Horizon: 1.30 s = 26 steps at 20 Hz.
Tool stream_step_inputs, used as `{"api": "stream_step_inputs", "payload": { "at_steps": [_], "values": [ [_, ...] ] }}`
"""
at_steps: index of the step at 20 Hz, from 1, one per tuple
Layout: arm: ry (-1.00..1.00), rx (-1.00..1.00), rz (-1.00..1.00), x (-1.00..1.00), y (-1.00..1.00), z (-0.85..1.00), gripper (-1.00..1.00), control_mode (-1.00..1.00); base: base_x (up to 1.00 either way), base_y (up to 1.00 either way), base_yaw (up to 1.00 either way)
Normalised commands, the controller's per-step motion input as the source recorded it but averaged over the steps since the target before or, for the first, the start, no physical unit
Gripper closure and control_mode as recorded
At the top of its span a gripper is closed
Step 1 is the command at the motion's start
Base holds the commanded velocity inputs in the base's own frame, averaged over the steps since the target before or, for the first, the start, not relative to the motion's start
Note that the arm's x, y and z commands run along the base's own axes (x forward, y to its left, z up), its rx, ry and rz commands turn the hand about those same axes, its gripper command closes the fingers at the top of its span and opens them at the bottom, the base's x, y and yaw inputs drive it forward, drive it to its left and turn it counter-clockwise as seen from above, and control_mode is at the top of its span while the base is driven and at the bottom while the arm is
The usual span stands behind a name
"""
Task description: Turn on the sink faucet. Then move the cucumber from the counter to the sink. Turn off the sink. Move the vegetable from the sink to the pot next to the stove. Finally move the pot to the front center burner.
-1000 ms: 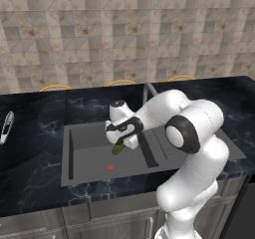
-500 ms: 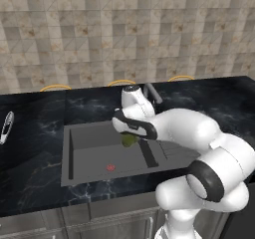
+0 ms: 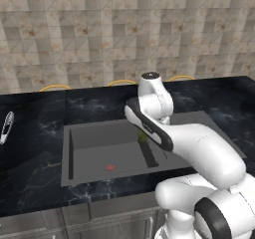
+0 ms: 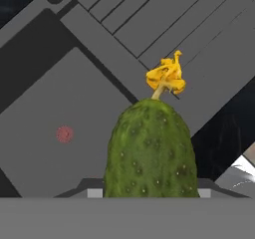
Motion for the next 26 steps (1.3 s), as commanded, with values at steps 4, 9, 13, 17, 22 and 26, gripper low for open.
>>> {"api": "stream_step_inputs", "payload": {
  "at_steps": [4,9,13,17,22,26],
  "values": [
    [0.01,0.00,0.04,-0.20,-0.06,0.14,1.00,-1.00,0.00,0.00,0.00],
    [0.00,-0.02,0.01,-0.01,0.02,0.00,1.00,-1.00,0.00,0.00,0.00],
    [-0.05,0.00,-0.11,-0.17,-0.08,0.01,1.00,-1.00,0.00,0.00,0.00],
    [0.00,0.00,0.00,0.00,0.00,0.00,1.00,1.00,-0.32,-0.27,-0.36],
    [0.00,0.00,0.00,0.00,0.00,0.00,1.00,1.00,-0.37,-0.48,-0.41],
    [0.00,0.00,0.00,0.00,0.00,0.00,1.00,1.00,-0.31,-0.50,-0.44]
  ]
}}
